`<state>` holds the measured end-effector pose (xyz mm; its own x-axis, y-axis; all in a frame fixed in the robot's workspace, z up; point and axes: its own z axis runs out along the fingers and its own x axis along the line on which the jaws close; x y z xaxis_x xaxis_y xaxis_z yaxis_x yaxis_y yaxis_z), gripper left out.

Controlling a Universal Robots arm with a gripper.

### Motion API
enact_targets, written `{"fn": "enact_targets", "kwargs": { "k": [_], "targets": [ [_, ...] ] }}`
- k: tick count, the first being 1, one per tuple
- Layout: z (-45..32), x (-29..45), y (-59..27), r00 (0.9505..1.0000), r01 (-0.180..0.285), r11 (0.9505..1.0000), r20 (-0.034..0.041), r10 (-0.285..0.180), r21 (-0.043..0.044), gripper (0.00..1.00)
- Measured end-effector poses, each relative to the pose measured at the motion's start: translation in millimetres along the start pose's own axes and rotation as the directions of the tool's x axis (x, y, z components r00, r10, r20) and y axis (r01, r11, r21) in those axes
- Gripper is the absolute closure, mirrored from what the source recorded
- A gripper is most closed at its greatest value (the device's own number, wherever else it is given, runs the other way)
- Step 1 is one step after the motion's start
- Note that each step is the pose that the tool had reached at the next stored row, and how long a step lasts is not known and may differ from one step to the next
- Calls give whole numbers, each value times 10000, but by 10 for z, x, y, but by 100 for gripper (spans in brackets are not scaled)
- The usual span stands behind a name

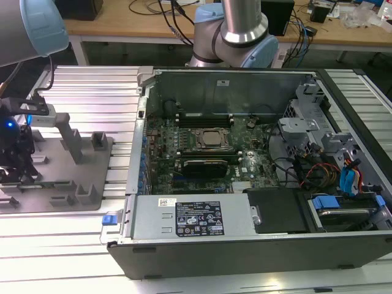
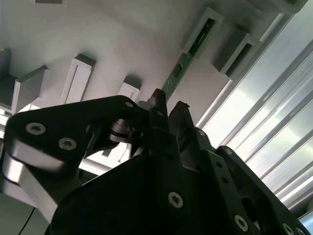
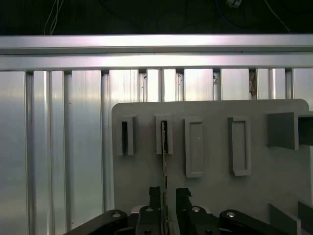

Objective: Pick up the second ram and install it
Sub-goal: 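Pick up the second ram and move it above second insertion slot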

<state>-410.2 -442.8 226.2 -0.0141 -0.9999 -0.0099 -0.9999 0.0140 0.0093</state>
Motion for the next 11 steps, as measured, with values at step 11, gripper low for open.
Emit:
{"fn": "enact_targets", "kwargs": {
  "k": [11],
  "targets": [
    [146,3,76,9999,130,9999,-1,-130,18,72]
  ]
}}
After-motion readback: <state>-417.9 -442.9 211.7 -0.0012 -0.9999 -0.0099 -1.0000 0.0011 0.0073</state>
